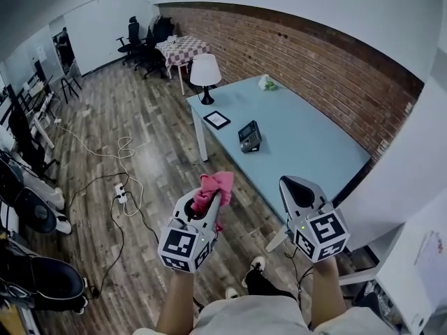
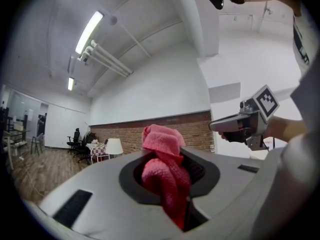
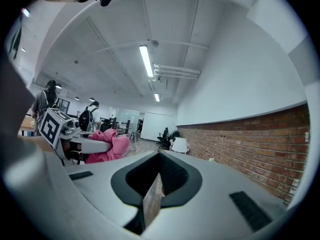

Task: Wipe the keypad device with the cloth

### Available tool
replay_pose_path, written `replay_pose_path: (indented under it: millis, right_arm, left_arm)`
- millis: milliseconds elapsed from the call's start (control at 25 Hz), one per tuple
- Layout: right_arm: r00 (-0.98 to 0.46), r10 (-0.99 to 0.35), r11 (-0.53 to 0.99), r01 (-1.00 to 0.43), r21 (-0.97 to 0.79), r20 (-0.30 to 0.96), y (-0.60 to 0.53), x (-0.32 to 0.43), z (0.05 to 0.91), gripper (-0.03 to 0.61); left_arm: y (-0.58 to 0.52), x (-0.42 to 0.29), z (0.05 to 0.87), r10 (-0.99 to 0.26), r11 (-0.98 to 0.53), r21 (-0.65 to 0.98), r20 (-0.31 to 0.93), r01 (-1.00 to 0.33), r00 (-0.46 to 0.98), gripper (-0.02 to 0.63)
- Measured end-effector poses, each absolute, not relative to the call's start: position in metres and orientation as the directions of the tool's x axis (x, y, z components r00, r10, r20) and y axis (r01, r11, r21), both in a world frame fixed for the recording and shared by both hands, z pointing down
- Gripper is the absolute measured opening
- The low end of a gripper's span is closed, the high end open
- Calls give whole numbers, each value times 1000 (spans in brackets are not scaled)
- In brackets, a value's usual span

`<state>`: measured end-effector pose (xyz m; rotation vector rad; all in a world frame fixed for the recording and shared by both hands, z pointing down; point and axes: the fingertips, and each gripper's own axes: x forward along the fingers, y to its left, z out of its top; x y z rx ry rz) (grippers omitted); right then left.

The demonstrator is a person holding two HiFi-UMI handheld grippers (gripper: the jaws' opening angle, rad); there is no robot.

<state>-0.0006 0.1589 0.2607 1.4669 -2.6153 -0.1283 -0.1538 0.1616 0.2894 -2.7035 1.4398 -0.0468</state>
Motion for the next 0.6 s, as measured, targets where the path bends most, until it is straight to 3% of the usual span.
replay_pose_path:
  millis: [600]
  right_arm:
    - [-501, -857, 515, -847, 136, 123, 175, -2, 278, 2]
  left_arm:
    - [182, -148, 300, -810, -585, -93, 14, -806, 586, 92]
